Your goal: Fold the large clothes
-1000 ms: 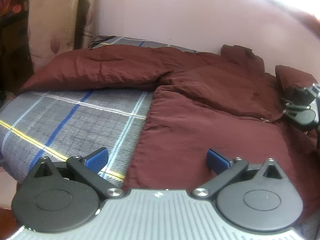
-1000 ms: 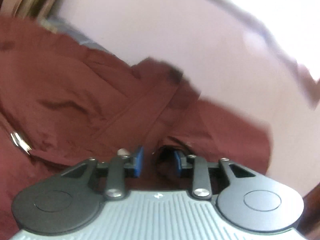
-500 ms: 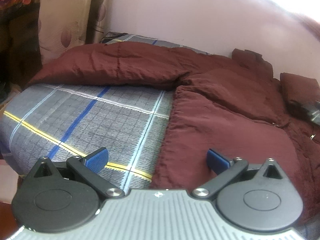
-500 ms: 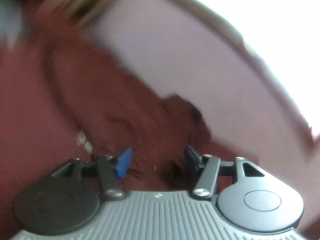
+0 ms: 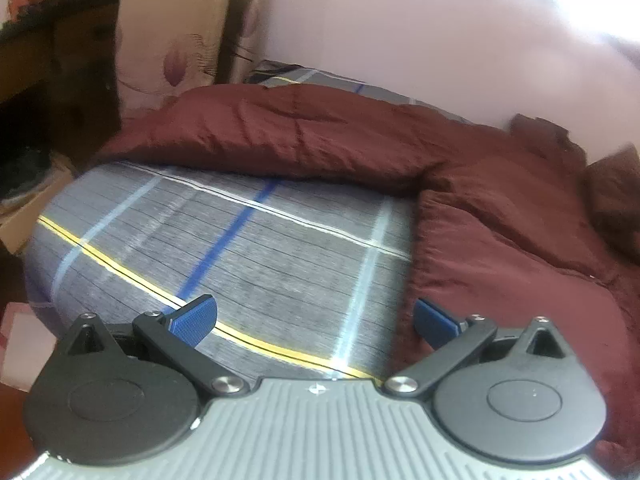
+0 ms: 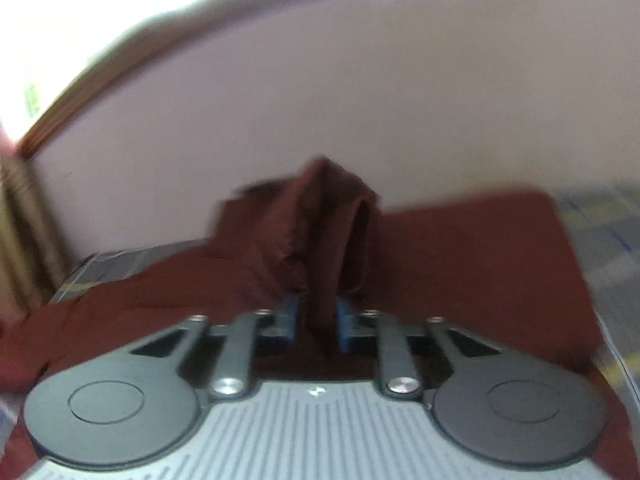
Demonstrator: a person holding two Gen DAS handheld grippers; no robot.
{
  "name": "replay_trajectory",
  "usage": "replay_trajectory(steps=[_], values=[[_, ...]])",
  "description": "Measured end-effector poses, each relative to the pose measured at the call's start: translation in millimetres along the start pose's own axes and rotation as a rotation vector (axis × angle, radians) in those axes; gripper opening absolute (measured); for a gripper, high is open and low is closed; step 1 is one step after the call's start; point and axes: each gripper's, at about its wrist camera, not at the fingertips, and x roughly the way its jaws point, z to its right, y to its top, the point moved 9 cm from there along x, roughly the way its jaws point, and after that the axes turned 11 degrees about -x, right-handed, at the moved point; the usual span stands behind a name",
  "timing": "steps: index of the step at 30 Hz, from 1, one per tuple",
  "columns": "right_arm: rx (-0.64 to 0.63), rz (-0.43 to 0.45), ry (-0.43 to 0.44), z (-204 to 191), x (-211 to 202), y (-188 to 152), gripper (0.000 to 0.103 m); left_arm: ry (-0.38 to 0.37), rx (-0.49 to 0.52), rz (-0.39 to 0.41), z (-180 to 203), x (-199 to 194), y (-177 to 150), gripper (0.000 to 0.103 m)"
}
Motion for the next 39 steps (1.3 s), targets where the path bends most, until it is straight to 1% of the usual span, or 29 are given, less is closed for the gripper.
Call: replay_trajectory(steps=[1, 2, 3, 5, 6, 7, 9, 10, 11, 12, 13, 14, 17, 20, 23, 25, 27, 29, 31, 33, 34, 35, 36, 38, 39], values=[[-0.056, 0.011, 0.025, -20, 3, 7, 0.016, 0.009, 0.000, 0.002, -2, 1, 2, 0.103], [-0.133, 0.020, 0.070, -46, 6, 14, 0.016, 0.017, -0.002, 0.004, -5, 1, 4, 0.103], [-0.213, 0.023, 0.138, -76, 8, 17, 0.016, 0.023, -0.008, 0.005, -7, 2, 5, 0.103], [-0.299, 0.031, 0.251, -118, 9, 20, 0.017, 0.032, -0.023, 0.004, -13, 3, 8, 0.103], [-0.311, 0.034, 0.311, -135, 7, 19, 0.017, 0.039, -0.034, -0.002, -16, 5, 10, 0.103], [-0.298, 0.043, 0.341, -143, 9, 20, 0.017, 0.043, -0.045, -0.009, -20, 7, 12, 0.103], [-0.232, 0.053, 0.356, -147, 0, 15, 0.018, 0.056, -0.067, -0.021, -29, 12, 18, 0.103], [-0.187, 0.045, 0.358, -142, -9, 7, 0.018, 0.062, -0.079, -0.026, -34, 15, 22, 0.103], [-0.144, 0.031, 0.355, -134, -7, 2, 0.018, 0.065, -0.091, -0.030, -38, 17, 26, 0.103], [-0.110, 0.016, 0.343, -113, -11, -7, 0.018, 0.067, -0.106, -0.036, -44, 21, 31, 0.103], [-0.097, 0.007, 0.328, -104, -19, -18, 0.018, 0.068, -0.116, -0.037, -48, 24, 36, 0.103], [-0.100, -0.003, 0.299, -97, -27, -27, 0.018, 0.072, -0.123, -0.033, -52, 27, 42, 0.103], [-0.165, -0.057, 0.171, -68, -38, -64, 0.018, 0.093, -0.131, -0.031, -64, 39, 60, 0.103], [-0.154, -0.092, 0.126, -42, -52, -87, 0.019, 0.089, -0.177, -0.050, -82, 57, 78, 0.101], [-0.074, -0.123, 0.108, -20, -53, -102, 0.024, 0.088, -0.252, -0.056, -104, 73, 96, 0.100], [-0.018, -0.109, 0.115, -10, -56, -108, 0.024, 0.044, -0.307, -0.061, -116, 87, 107, 0.102], [-0.001, -0.099, 0.117, -5, -57, -111, 0.024, 0.003, -0.328, -0.025, -123, 95, 120, 0.102], [-0.003, -0.096, 0.114, -9, -53, -113, 0.024, -0.004, -0.356, -0.027, -130, 103, 130, 0.101], [-0.003, -0.091, 0.113, -11, -53, -114, 0.024, -0.032, -0.390, -0.022, -134, 110, 141, 0.100], [0.009, -0.085, 0.118, -9, -56, -114, 0.024, -0.038, -0.439, 0.007, -140, 115, 149, 0.094], [0.012, -0.083, 0.120, -10, -54, -113, 0.024, -0.044, -0.455, 0.025, -141, 116, 153, 0.078], [0.014, -0.080, 0.120, -10, -55, -114, 0.024, -0.050, -0.461, 0.032, -141, 119, 156, 0.063], [0.016, -0.076, 0.119, -10, -56, -114, 0.024, -0.039, -0.459, 0.029, -142, 123, 158, 0.040], [0.017, -0.073, 0.117, -10, -55, -114, 0.024, -0.030, -0.468, 0.036, -145, 127, 164, 0.022], [0.016, -0.072, 0.114, -11, -55, -114, 0.024, -0.029, -0.474, 0.040, -146, 128, 168, 0.017]])
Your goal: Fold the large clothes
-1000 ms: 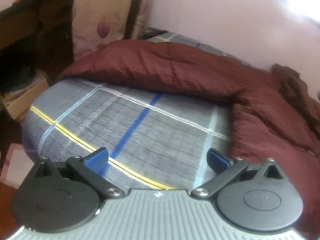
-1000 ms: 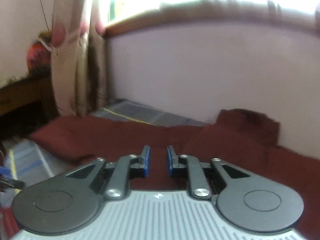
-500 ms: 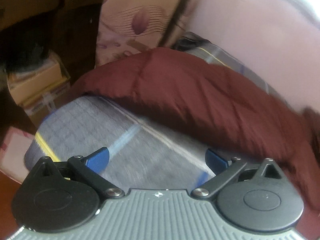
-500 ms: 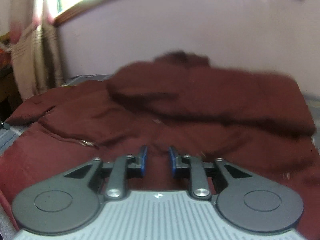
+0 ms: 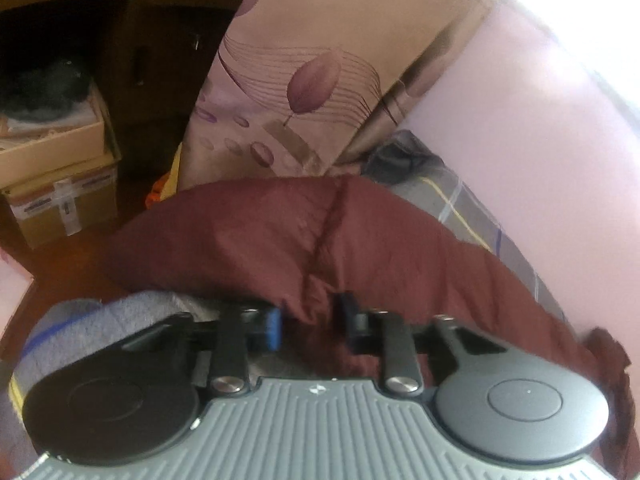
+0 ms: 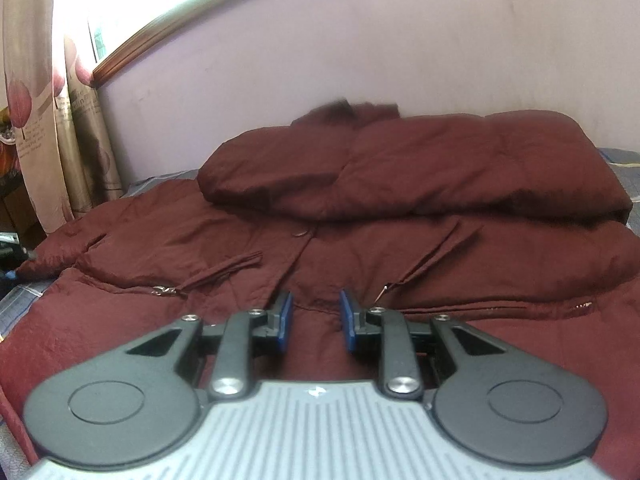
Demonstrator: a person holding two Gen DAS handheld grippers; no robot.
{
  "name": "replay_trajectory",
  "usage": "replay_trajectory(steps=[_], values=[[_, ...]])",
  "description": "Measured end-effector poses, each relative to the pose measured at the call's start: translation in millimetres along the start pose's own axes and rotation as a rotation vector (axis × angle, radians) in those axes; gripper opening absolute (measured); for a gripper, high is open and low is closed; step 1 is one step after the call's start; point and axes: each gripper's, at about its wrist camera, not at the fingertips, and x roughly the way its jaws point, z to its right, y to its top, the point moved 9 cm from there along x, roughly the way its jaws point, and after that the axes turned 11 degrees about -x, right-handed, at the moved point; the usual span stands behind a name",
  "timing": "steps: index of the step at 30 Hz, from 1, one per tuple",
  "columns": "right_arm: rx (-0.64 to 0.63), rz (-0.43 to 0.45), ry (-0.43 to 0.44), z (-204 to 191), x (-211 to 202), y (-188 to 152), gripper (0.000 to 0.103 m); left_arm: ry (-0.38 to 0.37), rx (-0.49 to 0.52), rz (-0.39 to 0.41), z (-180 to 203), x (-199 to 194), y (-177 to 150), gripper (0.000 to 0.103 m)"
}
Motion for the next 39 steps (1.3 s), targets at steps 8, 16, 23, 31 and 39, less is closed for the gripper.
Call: replay_trajectory(steps=[8, 16, 23, 31, 39], values=[[0.040, 0.023, 0.008, 3, -4, 2, 0.025, -0.053, 0.054, 0.159, 83, -44, 32, 0.008], [0.140, 0.072, 0.038, 14, -26, 6, 0.026, -0.348, 0.381, 0.191, 304, -120, -74, 0.008], [0.201, 0.118, 0.052, 36, -55, 8, 0.028, -0.584, 0.697, 0.033, 426, -139, -266, 0.008], [0.278, 0.110, 0.027, 78, -67, -6, 0.029, -0.583, 0.925, -0.076, 429, -88, -396, 0.032], [0.345, 0.149, 0.089, 91, -69, 37, 0.057, -0.691, 0.846, 0.022, 384, -114, -361, 0.103]])
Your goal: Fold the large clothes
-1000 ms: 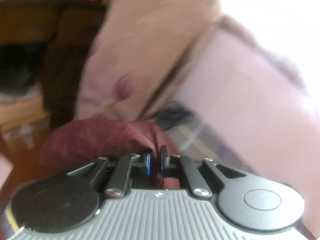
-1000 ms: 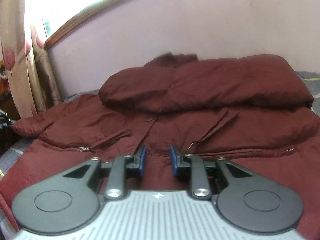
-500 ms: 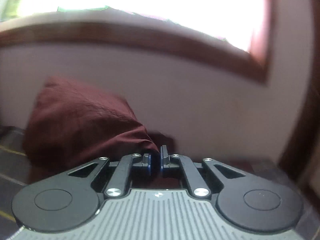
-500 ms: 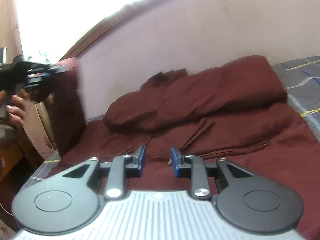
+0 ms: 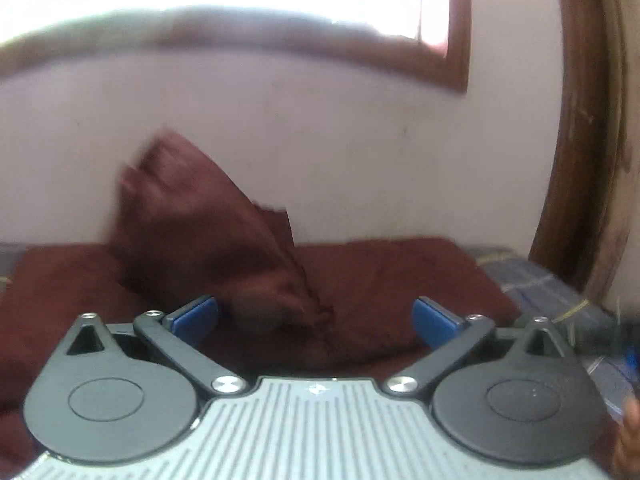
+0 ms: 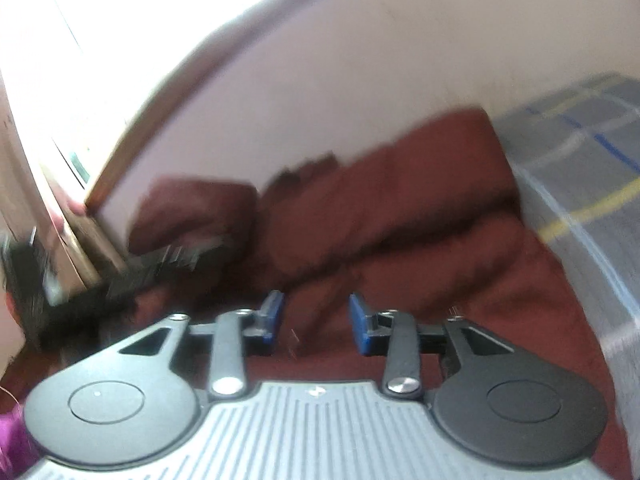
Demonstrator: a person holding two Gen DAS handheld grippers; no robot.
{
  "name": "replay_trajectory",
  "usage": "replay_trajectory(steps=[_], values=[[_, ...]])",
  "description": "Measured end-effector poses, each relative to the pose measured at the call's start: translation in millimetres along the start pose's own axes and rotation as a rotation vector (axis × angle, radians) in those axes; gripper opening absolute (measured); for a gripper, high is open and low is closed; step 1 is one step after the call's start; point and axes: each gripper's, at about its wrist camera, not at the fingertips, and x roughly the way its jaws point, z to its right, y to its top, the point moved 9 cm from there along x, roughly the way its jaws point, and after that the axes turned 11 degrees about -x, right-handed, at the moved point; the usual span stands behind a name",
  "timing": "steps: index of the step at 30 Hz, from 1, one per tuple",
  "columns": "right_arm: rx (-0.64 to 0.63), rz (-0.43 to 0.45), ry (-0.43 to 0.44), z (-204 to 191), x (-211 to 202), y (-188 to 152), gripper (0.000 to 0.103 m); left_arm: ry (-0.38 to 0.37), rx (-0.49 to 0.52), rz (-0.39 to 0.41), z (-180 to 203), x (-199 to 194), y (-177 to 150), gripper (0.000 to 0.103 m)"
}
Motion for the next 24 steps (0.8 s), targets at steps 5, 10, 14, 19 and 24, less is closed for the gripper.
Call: replay_trajectory(steps=[5, 10, 14, 19, 24], values=[[-0.093, 0.060, 0.079, -47, 22, 55, 0.082, -0.009, -0.069, 0.038, -17, -52, -7, 0.103], [-0.236, 0.032, 0.127, -123, 64, 91, 0.087, 0.088, -0.183, 0.032, -61, -81, -8, 0.103], [-0.476, -0.027, 0.015, -188, 110, 76, 0.100, 0.184, -0.254, -0.021, -99, -81, -19, 0.103], [-0.869, -0.088, -0.174, -214, 167, 17, 0.064, 0.297, -0.275, -0.061, -141, -81, -40, 0.103], [-0.536, -0.050, -0.219, -125, 138, 52, 0.017, 0.315, -0.264, -0.058, -154, -86, -41, 0.103]])
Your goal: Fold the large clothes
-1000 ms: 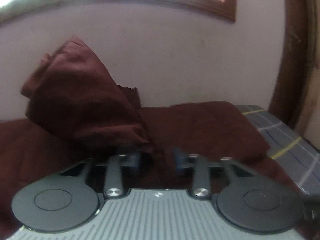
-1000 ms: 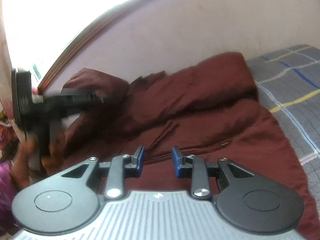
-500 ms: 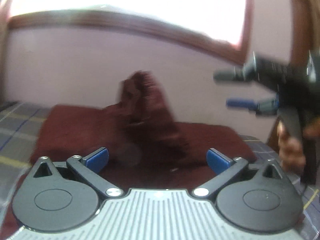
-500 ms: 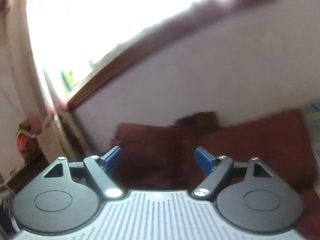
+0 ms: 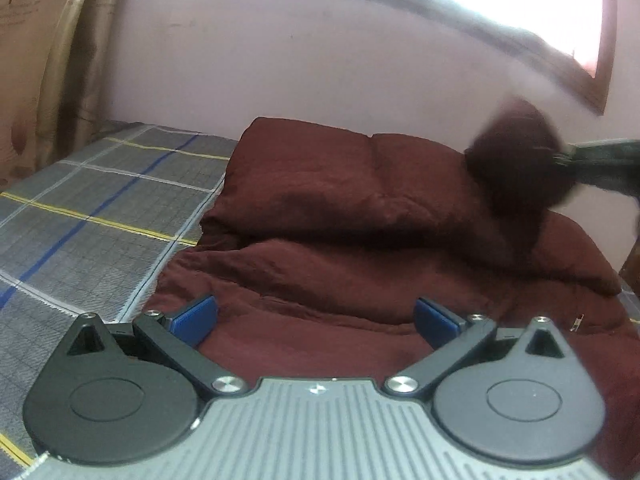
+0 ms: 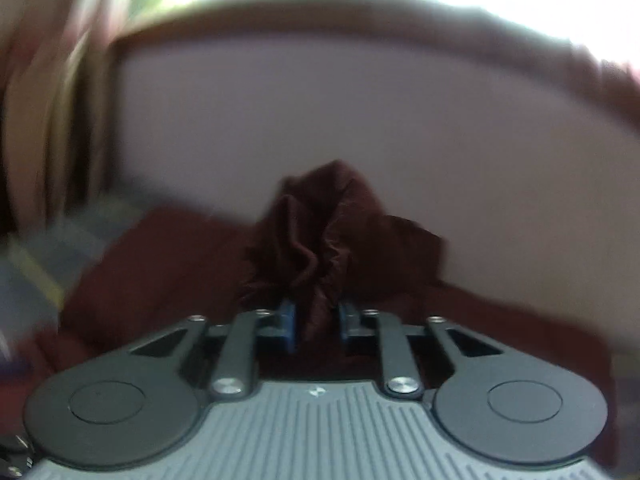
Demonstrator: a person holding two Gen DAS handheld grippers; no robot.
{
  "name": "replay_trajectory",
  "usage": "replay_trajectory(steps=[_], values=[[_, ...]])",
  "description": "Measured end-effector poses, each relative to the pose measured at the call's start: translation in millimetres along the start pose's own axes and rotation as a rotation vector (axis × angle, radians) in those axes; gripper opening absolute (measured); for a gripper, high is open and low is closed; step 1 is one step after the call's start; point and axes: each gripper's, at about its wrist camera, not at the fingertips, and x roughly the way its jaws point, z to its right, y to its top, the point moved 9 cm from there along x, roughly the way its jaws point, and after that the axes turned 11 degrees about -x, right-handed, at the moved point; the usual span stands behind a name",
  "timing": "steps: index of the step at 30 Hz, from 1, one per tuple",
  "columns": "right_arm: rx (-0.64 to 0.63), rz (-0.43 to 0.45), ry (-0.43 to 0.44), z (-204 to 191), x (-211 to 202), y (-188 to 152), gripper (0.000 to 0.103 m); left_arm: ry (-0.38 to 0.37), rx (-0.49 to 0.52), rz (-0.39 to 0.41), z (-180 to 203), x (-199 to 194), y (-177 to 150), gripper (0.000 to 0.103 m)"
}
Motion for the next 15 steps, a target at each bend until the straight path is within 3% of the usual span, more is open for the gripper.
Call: replay_trajectory(steps=[2, 6, 7, 11, 15], values=[[0.115, -0.012, -0.035, 49, -11, -12, 0.017, -0.004, 0.010, 0.002, 0, -5, -4, 0.103], [0.386, -0.113, -0.023, 129, -13, -69, 0.013, 0.004, 0.046, 0.002, 5, 2, -9, 0.103], [0.426, -0.126, -0.036, 142, -13, -82, 0.007, 0.000, 0.048, 0.004, 6, 1, -9, 0.103], [0.632, -0.108, -0.032, 189, -12, -127, 0.006, 0.009, 0.080, -0.002, 12, 0, -15, 0.103], [0.705, -0.075, 0.013, 206, -10, -132, 0.006, 0.006, 0.094, -0.005, 16, -1, -11, 0.103]])
